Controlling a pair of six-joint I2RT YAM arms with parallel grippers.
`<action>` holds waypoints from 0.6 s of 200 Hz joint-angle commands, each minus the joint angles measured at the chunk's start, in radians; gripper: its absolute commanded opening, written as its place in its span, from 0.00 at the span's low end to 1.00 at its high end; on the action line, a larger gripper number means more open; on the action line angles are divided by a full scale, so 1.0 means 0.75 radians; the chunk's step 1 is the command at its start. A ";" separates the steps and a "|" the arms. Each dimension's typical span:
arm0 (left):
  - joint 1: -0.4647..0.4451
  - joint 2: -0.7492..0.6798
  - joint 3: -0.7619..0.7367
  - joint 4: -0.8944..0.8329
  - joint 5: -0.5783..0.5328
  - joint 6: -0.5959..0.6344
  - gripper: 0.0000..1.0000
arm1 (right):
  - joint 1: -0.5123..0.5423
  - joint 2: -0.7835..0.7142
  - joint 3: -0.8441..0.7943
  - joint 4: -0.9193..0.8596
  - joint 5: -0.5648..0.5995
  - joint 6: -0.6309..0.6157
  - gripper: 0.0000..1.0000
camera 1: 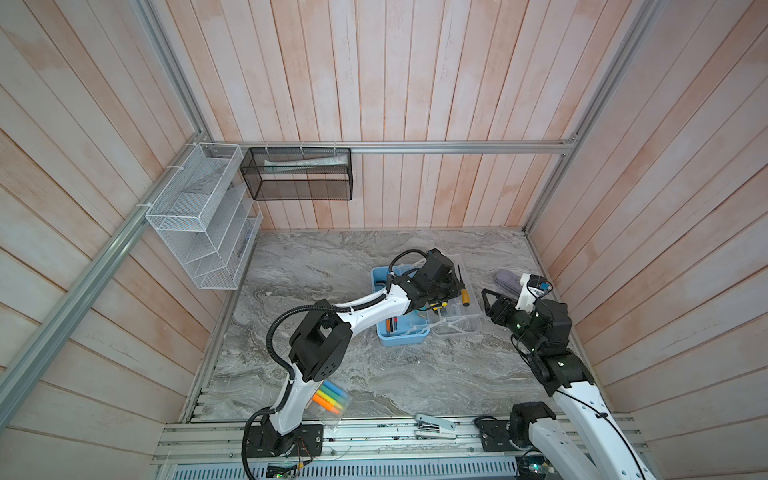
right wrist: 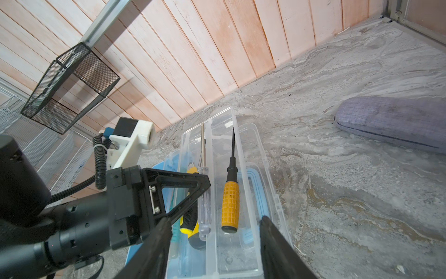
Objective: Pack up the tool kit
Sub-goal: 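Carry the clear-handled screwdriver over the box into the clear lid, then lower the screwdriver into the lid and open the left gripper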
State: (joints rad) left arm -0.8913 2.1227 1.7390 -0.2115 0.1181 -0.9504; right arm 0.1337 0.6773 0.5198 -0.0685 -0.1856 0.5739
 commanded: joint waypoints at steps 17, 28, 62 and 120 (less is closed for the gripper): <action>-0.006 0.043 0.037 -0.021 -0.047 -0.022 0.21 | -0.013 -0.015 -0.025 0.005 -0.032 -0.017 0.58; -0.006 0.043 0.038 -0.024 -0.054 -0.021 0.26 | -0.014 -0.015 -0.028 0.009 -0.035 -0.017 0.58; -0.006 0.052 0.051 -0.031 -0.059 -0.017 0.30 | -0.017 -0.009 -0.041 0.025 -0.048 -0.015 0.58; 0.002 -0.041 0.048 -0.047 -0.111 0.128 0.34 | -0.033 0.024 -0.049 0.044 -0.035 -0.017 0.58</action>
State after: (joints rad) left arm -0.8909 2.1368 1.7580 -0.2169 0.0902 -0.9436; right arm 0.1215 0.6800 0.4973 -0.0521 -0.2104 0.5724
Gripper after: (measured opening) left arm 0.325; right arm 0.582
